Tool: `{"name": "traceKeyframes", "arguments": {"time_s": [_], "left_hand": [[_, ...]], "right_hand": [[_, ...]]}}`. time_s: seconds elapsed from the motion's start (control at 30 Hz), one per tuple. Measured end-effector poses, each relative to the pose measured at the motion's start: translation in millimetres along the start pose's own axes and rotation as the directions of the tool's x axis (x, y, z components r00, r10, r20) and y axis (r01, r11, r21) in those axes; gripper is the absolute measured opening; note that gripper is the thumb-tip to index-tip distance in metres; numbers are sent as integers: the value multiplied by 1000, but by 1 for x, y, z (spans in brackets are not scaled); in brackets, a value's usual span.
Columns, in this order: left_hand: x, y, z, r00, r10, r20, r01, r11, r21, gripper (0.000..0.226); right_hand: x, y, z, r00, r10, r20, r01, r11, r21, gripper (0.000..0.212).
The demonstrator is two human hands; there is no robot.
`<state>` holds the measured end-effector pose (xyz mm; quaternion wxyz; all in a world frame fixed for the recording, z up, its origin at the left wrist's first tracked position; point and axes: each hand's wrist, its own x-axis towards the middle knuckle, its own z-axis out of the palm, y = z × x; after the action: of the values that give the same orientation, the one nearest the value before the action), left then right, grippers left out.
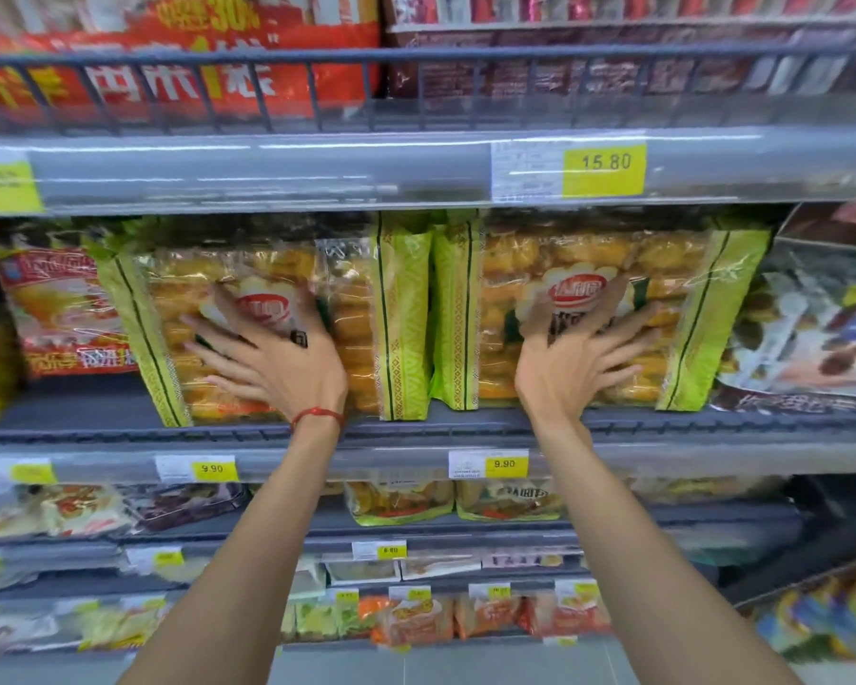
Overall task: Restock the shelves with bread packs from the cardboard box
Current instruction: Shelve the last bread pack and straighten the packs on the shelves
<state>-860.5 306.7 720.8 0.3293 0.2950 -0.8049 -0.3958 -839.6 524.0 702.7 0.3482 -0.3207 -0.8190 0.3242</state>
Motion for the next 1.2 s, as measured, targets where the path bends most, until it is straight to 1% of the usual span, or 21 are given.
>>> {"name": "traceKeyframes", "arguments": {"time_s": [0.03, 0.07, 0.13, 0.2, 0.27, 0.37, 0.47, 0.53, 0.6, 0.67, 0.73, 0.77, 0.83, 0.9, 1.03, 1.1, 1.13, 1.17, 1.2], "left_hand": [[-4, -5, -3, 999, 12, 36, -13, 1000, 20, 74], [-12, -9, -11, 998, 33, 53, -32, 999, -21, 77], [-36, -18, -24, 992, 123, 15, -118, 977, -176, 76], [-64, -28, -36, 984, 175, 25, -157, 930, -332, 64], [-91, -40, -46, 974, 209, 85, -159, 904, -397, 50], [-126, -60, -62, 931, 295, 215, -174, 876, -449, 33], [-152, -89, -68, 875, 338, 346, -157, 875, -458, 26], [-165, -113, -63, 837, 342, 428, -148, 893, -425, 21], [-179, -139, -53, 778, 346, 525, -147, 912, -384, 22], [-191, -163, -39, 704, 359, 612, -170, 923, -346, 25], [-198, -179, -23, 629, 396, 669, -225, 916, -331, 27], [-200, -185, -14, 602, 404, 689, -241, 914, -326, 29], [-202, -190, 7, 573, 405, 713, -243, 914, -324, 30], [-205, -194, 29, 569, 410, 712, -256, 912, -321, 33], [-211, -193, 73, 609, 432, 665, -306, 902, -306, 35], [-215, -189, 91, 651, 405, 642, -323, 913, -249, 37], [-216, -187, 99, 682, 381, 624, -308, 924, -228, 39], [-217, -184, 106, 713, 359, 602, -285, 933, -219, 40], [-217, -181, 112, 740, 347, 576, -265, 938, -225, 41]], "right_hand": [[0, 3, -7, 999, -4, 51, 4, 1000, 10, 91], [-4, 10, -13, 996, -20, 84, 18, 1000, 24, 86], [-19, 25, -27, 991, -62, 117, 46, 989, 139, 67], [-39, 40, -38, 985, -146, 87, 122, 964, 236, 46], [-59, 55, -51, 976, -200, 82, 167, 940, 297, 29], [-90, 78, -70, 963, -235, 131, 176, 920, 350, 16], [-121, 102, -81, 951, -268, 153, 200, 913, 355, 15], [-139, 121, -81, 942, -288, 175, 216, 915, 341, 17], [-154, 140, -75, 933, -277, 231, 199, 929, 313, 17], [-164, 161, -66, 921, -258, 291, 176, 944, 281, 17], [-169, 180, -55, 912, -238, 335, 150, 952, 267, 19], [-169, 190, -48, 909, -224, 353, 134, 956, 262, 20], [-163, 210, -35, 917, -208, 341, 118, 957, 266, 24], [-151, 231, -20, 927, -188, 324, 102, 959, 265, 30], [-119, 260, 10, 937, -168, 307, 67, 946, 316, 46], [-103, 267, 22, 935, -166, 314, 71, 953, 294, 44], [-96, 269, 29, 934, -170, 313, 82, 958, 276, 42], [-89, 270, 34, 934, -172, 312, 85, 958, 274, 43], [-83, 271, 39, 937, -170, 305, 78, 953, 291, 49]]}}
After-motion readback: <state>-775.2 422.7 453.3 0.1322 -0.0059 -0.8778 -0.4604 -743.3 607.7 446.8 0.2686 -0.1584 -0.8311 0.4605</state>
